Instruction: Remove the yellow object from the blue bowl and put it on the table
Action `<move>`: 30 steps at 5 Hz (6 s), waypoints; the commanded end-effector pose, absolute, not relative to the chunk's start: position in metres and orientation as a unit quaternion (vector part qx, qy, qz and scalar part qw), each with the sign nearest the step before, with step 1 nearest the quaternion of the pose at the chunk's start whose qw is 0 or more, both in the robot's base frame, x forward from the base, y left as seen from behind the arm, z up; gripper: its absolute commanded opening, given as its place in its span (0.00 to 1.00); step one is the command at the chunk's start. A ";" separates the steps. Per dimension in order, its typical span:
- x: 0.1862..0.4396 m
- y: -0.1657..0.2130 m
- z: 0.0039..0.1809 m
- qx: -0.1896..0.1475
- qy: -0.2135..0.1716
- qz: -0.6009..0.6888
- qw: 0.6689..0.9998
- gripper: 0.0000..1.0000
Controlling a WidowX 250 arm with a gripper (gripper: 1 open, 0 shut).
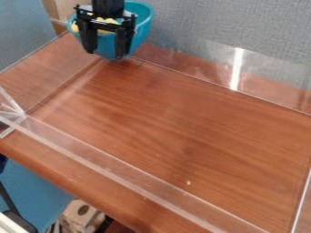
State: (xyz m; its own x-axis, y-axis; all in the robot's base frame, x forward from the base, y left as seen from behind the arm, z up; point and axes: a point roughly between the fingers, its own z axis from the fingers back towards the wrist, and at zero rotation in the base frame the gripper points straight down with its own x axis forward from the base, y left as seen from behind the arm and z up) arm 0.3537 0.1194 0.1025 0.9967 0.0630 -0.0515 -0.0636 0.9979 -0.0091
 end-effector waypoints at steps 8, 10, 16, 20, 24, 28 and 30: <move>0.382 0.055 0.102 -0.004 -0.010 -0.217 0.976 1.00; 0.392 0.030 0.084 -0.014 -0.006 -0.218 0.976 1.00; 0.407 0.038 0.073 -0.023 -0.022 -0.111 0.993 0.00; 0.411 0.034 0.077 -0.038 -0.026 -0.151 0.987 0.00; 0.413 0.059 0.074 -0.053 -0.032 -0.156 0.986 0.00; 0.413 0.067 0.092 -0.068 -0.035 -0.157 0.985 0.00; 0.419 0.066 0.103 -0.078 -0.035 -0.224 0.971 0.00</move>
State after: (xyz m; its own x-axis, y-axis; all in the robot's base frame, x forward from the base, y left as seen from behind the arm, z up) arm 0.4124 0.0645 0.0856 0.9146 -0.4014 0.0483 0.4036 0.8991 -0.1694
